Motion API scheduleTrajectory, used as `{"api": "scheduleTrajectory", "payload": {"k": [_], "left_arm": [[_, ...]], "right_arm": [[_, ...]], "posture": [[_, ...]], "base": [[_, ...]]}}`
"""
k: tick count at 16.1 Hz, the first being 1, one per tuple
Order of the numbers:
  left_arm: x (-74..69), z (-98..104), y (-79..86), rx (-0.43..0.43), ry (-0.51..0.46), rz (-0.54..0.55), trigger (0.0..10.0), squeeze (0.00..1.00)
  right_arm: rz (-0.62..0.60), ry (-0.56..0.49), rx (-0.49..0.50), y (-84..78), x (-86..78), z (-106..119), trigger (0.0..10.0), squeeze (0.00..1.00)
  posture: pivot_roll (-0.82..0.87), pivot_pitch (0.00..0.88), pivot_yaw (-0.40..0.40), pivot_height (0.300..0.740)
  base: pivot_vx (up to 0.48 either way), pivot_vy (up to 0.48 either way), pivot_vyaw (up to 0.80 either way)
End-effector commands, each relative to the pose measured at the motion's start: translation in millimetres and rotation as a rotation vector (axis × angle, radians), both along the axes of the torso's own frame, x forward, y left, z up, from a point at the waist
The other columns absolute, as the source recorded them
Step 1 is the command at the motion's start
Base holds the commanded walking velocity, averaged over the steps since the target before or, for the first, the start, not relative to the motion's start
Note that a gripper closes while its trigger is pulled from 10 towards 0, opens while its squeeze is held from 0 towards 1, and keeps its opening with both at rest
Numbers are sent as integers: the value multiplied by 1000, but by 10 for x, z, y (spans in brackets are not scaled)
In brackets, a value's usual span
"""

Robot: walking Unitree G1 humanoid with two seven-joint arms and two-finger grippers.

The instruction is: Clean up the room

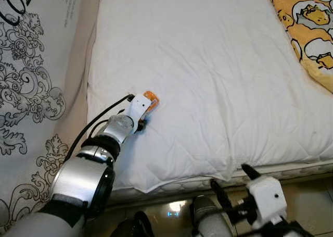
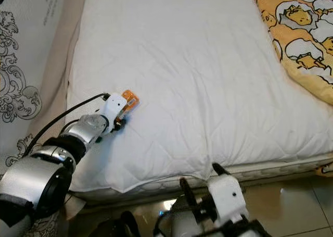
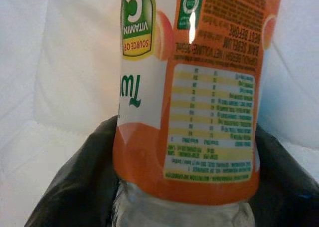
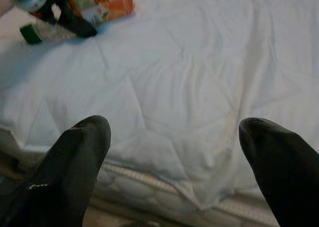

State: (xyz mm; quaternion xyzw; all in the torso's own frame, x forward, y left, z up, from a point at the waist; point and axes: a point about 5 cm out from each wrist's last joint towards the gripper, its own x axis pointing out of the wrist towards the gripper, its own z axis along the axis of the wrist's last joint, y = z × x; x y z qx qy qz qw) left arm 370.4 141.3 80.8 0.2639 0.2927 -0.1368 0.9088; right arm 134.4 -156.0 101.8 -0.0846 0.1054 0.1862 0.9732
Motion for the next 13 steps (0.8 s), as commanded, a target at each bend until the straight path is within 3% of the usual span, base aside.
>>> {"api": "scheduleTrajectory", "payload": {"k": [1,5,7,8,10,11,12,13], "left_arm": [[-162,-242,116,-12,102,39,0,0],[-101,-154,103,-188,40,94,0,0],[-30,-28,60,-371,-25,98,0,0],[-24,14,26,-446,-87,53,0,0],[-3,142,38,-614,-233,87,0,0],[4,185,60,-642,-280,102,0,0],[-6,281,171,-673,-432,180,0,0],[-123,324,191,-641,-572,171,0,0]], "right_arm": [[-10,38,17,-1,9,-67,10000,0],[-29,27,27,-25,215,-137,10000,0],[-30,1,26,-23,354,-163,10000,0],[-34,-26,36,-5,528,-188,10000,0],[-79,-88,43,-16,709,-150,10000,0],[-100,-109,37,-30,763,-135,10000,0],[-213,-175,12,-121,932,-56,10000,0],[-238,-264,38,-130,1048,102,10000,0]], "posture": [[-440,217,80,736],[-406,160,96,736],[-365,101,105,736],[-327,56,108,736],[-281,0,112,736],[-273,0,113,736],[-245,0,121,736],[-240,0,127,736]], "base": [[0,0,0],[0,0,0],[0,0,0],[0,0,0],[0,0,0],[0,0,0],[0,0,0],[0,0,0]]}}
